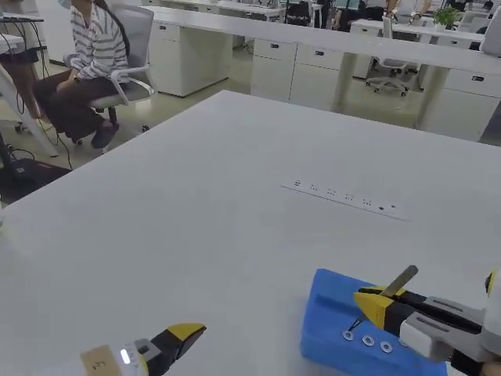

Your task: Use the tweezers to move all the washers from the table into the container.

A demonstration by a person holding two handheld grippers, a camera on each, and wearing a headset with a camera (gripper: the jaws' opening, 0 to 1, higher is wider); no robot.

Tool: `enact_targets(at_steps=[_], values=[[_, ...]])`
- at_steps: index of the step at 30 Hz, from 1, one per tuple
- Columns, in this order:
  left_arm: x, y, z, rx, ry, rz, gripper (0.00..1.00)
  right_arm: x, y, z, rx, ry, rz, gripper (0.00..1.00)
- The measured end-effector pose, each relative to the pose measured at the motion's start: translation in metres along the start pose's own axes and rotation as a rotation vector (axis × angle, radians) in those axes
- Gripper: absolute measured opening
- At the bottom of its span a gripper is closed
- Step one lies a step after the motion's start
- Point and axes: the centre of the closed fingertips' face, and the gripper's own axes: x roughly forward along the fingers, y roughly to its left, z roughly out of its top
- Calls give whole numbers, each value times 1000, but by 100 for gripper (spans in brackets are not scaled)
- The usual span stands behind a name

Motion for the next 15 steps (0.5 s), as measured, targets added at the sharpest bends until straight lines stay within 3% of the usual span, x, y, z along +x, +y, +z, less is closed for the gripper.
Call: enact_targets(at_steps=[4, 8, 15], values=[[0, -1, 0, 1, 1, -3, 86, 0, 22, 2, 14, -20, 50, 4], [1, -2, -1, 5, 5, -9, 86, 2, 38, -7, 16, -5, 85, 4], [1, -1, -1, 4, 3, -9, 86, 8, 44, -30, -6, 62, 100, 4]])
